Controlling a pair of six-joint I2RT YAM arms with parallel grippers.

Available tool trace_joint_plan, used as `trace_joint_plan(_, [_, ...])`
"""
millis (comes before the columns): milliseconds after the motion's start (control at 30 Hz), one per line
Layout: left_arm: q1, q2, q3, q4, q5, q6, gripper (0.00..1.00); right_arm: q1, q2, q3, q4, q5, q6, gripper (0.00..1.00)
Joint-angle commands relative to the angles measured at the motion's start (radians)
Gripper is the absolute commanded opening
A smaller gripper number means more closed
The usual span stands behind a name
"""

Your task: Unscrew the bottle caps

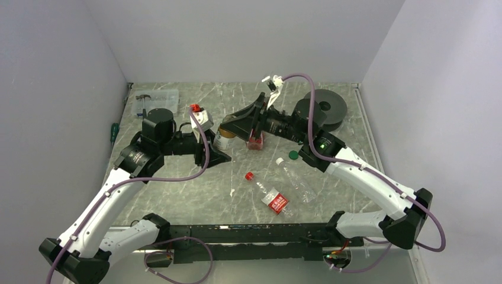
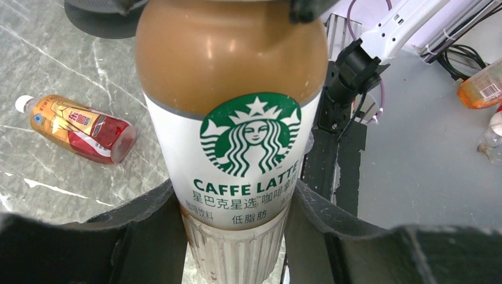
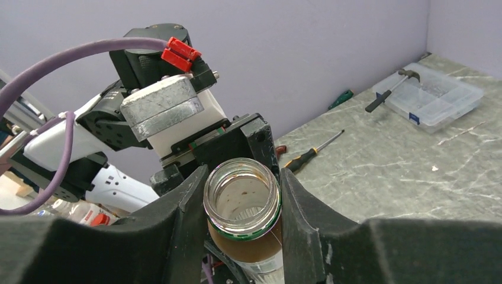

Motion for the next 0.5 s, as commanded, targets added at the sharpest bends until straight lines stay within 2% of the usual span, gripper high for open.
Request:
trace_joint_plan(0, [0.000,-0.008,0.015,0.043,-0.011,0.022,0.00,0.019,0.016,0.048,-0.009,0.040,-0.026,0.31])
trace_joint_plan(33, [0.000,-0.007,0.018,0.044,-0.020,0.023,0.02,0.023,0.022,0.050,-0.020,0.052,-0.035,0.28])
trace_joint_plan(67, [0.000,-0.006,0.020,0.044,-0.029,0.023,0.11,0.025,0.024,0.052,-0.035,0.065,-0.048,0.26])
trace_joint_plan(100, [0.001,-0.006,0.025,0.044,-0.046,0.018,0.30,0.028,0.026,0.054,-0.046,0.080,-0.058,0.25])
trace_joint_plan(133, [0.002,-0.006,0.028,0.042,-0.075,0.003,0.59,0.029,0.029,0.057,-0.059,0.094,-0.073,0.24])
trace_joint_plan(200, [0.002,-0.008,0.033,0.024,-0.143,-0.032,0.96,0.031,0.038,0.068,-0.093,0.135,-0.104,0.21])
trace_joint_plan(233, [0.002,-0.010,0.038,0.007,-0.182,-0.035,0.99,0.031,0.043,0.074,-0.112,0.163,-0.124,0.20])
trace_joint_plan(300, [0.003,-0.017,0.050,-0.043,-0.254,-0.078,0.99,0.031,0.060,0.089,-0.155,0.230,-0.165,0.18])
trace_joint_plan(467, [0.003,-0.056,0.100,-0.148,-0.510,-0.075,0.99,0.031,0.134,0.117,-0.194,0.370,-0.255,0.15])
